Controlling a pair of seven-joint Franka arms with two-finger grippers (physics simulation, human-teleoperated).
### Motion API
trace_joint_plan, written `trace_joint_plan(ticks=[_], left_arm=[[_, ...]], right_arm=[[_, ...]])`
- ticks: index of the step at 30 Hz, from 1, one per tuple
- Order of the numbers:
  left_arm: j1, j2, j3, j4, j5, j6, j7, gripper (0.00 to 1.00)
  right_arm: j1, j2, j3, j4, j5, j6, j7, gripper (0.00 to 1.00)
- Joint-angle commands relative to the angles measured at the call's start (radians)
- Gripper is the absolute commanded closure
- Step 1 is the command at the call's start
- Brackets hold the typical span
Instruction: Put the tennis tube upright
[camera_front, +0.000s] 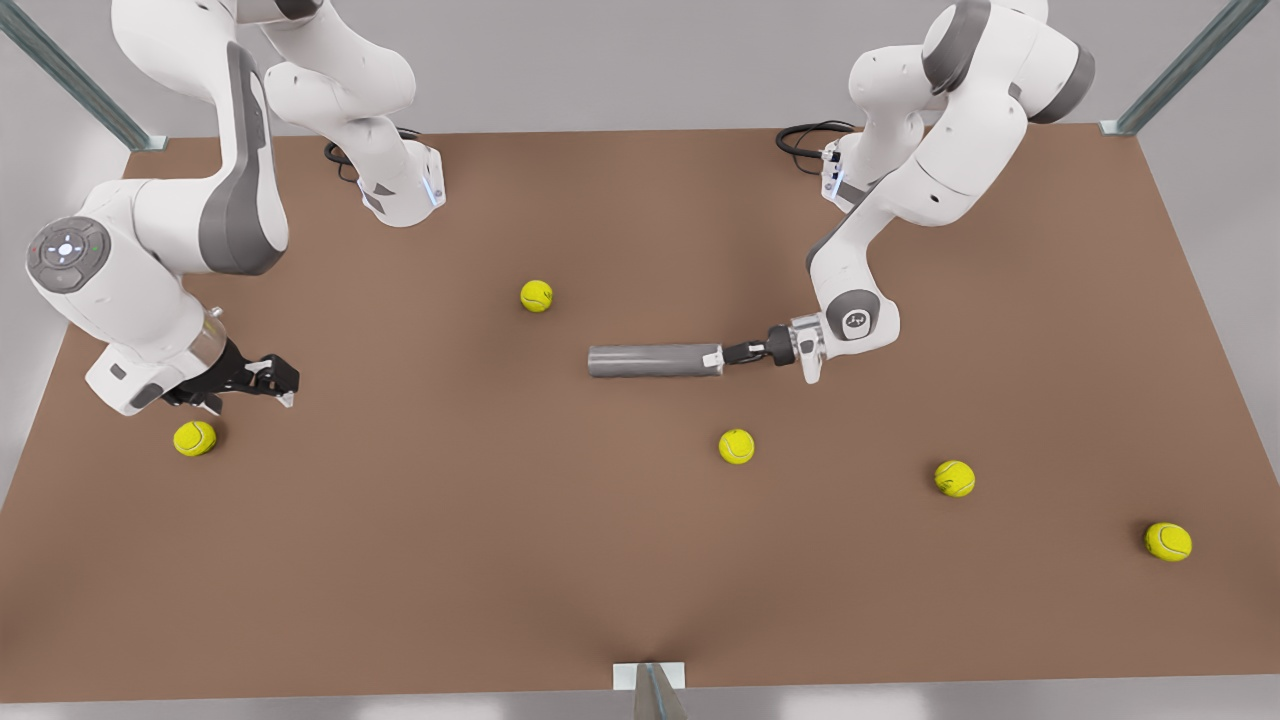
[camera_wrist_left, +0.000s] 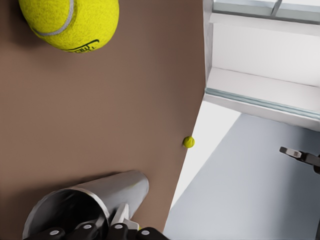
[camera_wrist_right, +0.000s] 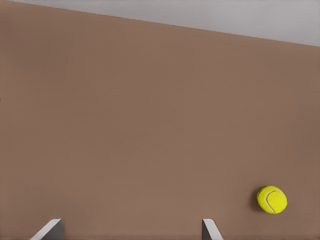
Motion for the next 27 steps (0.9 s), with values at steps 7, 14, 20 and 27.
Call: trace_joint_plan(ticks=[7,14,20,27], left_arm=[[0.123,0.002,-0.109,-0.005,-0.007,-0.006,-0.045,0.79],[0.189,-0.104,-0.166,-0.002,0.079,-0.001,-0.264,0.79],[0.249,-0.195,-0.166,0.034,0.331,-0.008,-0.554,0.79],[0.295,-0.278,-0.166,0.052,0.552,-0.015,-0.701,0.79]], right_arm=[[0.0,0.0,0.0,0.002,-0.005,0.0,-0.001,0.0],[0.0,0.001,0.0,-0.002,-0.006,0.002,-0.001,0.0],[0.0,0.003,0.005,0.0,-0.006,0.002,-0.001,0.0],[-0.001,0.001,0.008,0.003,-0.006,-0.002,0.001,0.0]])
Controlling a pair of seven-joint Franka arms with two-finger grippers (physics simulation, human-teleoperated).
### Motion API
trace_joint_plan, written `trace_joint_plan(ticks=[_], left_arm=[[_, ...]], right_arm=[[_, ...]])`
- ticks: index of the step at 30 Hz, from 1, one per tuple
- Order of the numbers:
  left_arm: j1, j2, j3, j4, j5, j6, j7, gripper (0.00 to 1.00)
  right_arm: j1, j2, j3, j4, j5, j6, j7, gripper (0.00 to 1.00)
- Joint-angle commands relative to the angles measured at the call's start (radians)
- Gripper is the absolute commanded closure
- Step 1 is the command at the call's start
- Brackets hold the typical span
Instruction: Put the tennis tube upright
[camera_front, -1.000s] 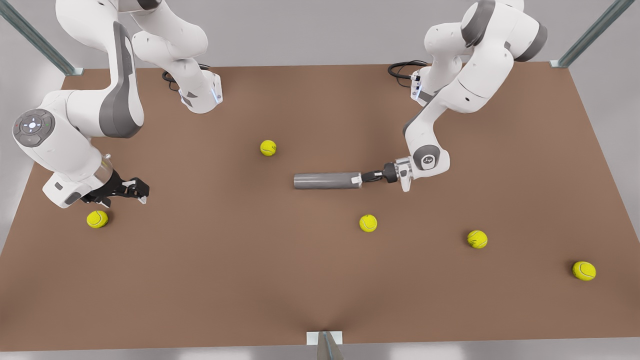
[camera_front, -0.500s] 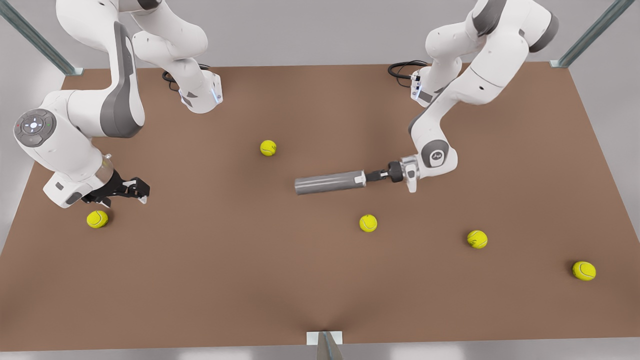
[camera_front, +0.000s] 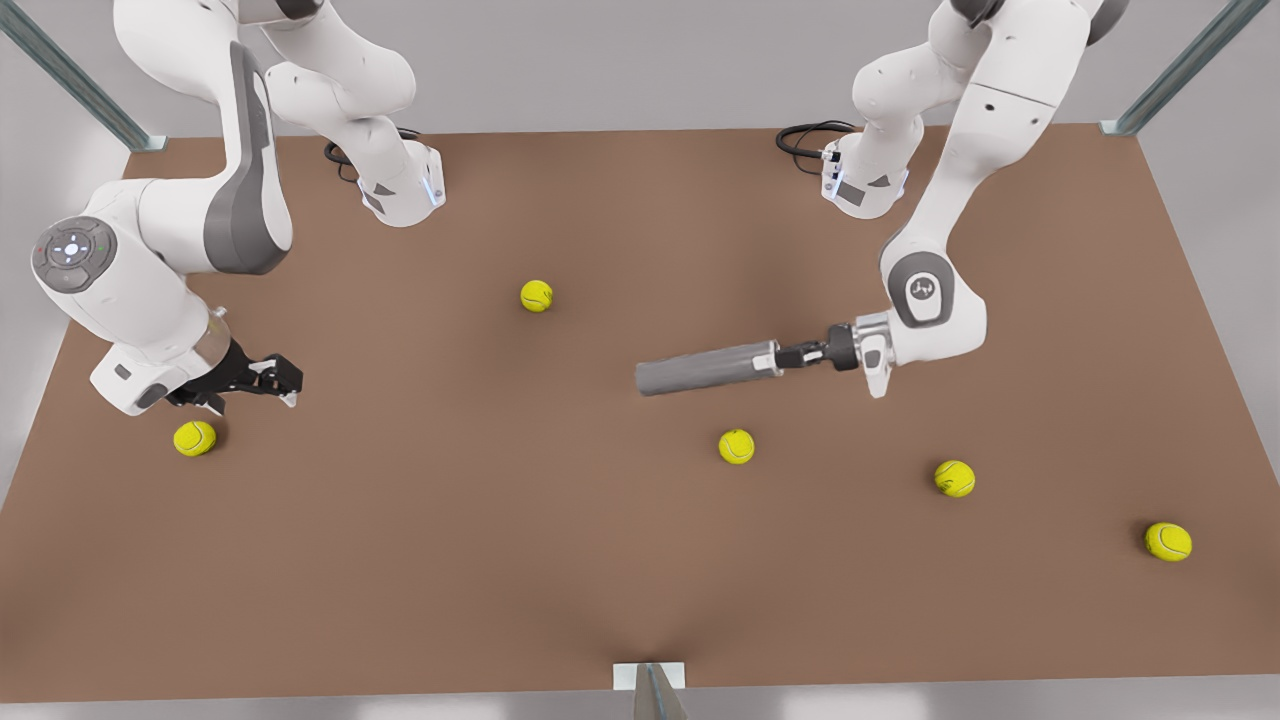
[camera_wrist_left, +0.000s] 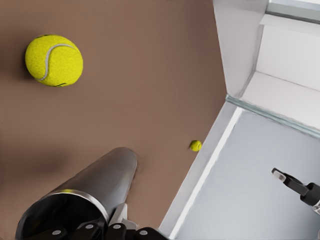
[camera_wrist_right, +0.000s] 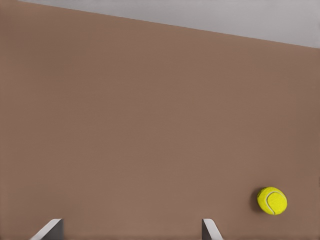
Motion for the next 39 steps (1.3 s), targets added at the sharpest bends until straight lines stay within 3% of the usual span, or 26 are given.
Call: trace_joint_plan(ticks=[1,17,25,39], left_arm=[[0.004,-0.005,0.0,0.002,0.067,-0.002,-0.006,0.79],[0.124,-0.169,0.008,0.06,0.486,-0.131,-0.27,0.79],[0.199,-0.178,0.011,0.198,0.782,-0.269,-0.347,0.79],[0.183,-0.166,-0.009,0.321,1.182,-0.288,-0.433,0.79]], right_arm=[[0.0,0.001,0.0,-0.001,0.0,0.002,0.0,0.0],[0.001,0.001,0.0,-0.001,-0.003,0.002,0.0,0.0],[0.001,0.005,0.001,0.002,-0.003,0.002,-0.002,0.0],[0.003,0.008,0.005,0.002,-0.005,0.003,0.0,0.0]])
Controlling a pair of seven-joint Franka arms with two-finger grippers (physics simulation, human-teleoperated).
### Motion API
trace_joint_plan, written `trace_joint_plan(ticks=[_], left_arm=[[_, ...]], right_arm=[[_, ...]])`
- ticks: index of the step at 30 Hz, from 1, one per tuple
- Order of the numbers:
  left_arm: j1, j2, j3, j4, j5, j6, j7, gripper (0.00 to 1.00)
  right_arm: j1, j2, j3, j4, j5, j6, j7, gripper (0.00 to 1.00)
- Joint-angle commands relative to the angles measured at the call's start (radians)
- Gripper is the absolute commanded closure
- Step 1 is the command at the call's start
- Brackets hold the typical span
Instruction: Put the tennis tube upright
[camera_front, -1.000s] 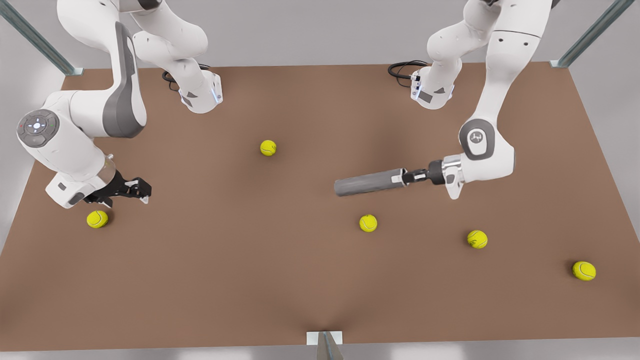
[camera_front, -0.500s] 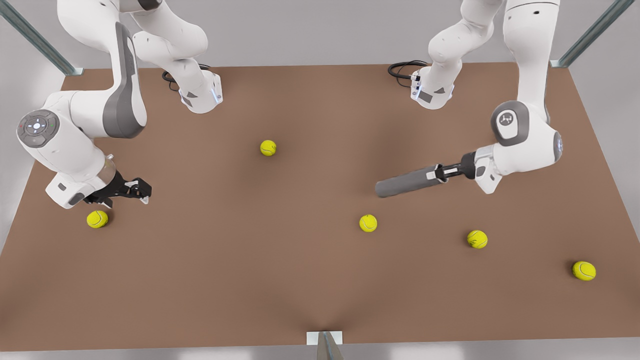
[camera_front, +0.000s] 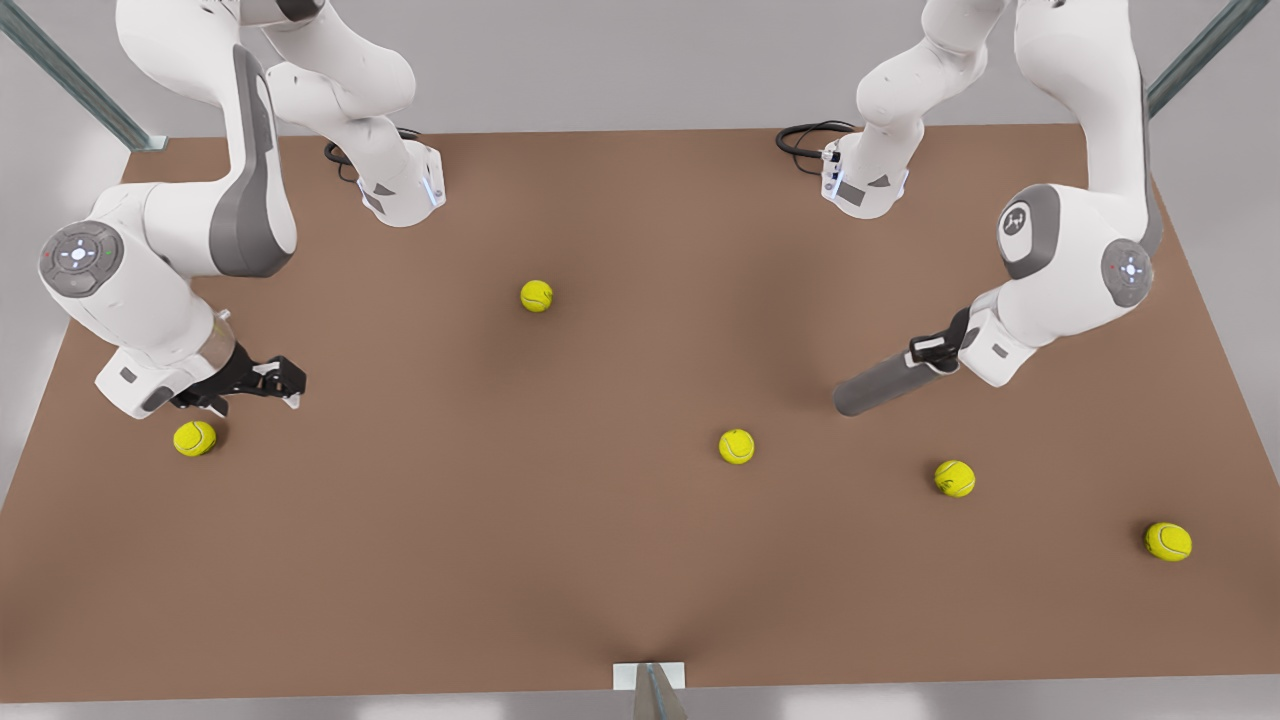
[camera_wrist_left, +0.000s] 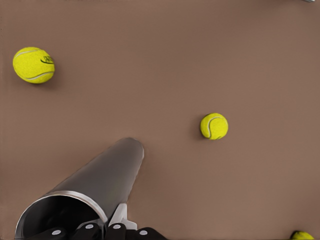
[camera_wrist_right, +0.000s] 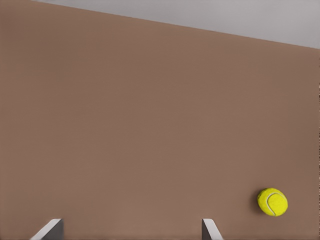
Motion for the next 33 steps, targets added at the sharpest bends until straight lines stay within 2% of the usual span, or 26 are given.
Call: trace_joint_plan(ticks=[1,5,15,33], left_arm=[[0.002,0.001,0.0,0.0,0.076,0.002,0.001,0.79],[0.001,0.006,-0.005,0.006,0.111,0.002,0.001,0.79],[-0.048,0.133,-0.006,0.058,0.292,0.019,-0.063,0.79],[-0.077,0.21,-0.005,0.1,0.338,0.016,-0.126,0.79]], right_arm=[[0.001,0.0,0.0,0.0,0.0,0.0,0.0,0.0],[0.001,-0.003,0.003,-0.001,0.0,-0.003,0.0,0.0],[0.001,0.001,0.003,-0.003,0.0,0.001,0.0,0.0],[-0.037,-0.005,-0.002,-0.009,-0.003,-0.029,-0.075,0.0]])
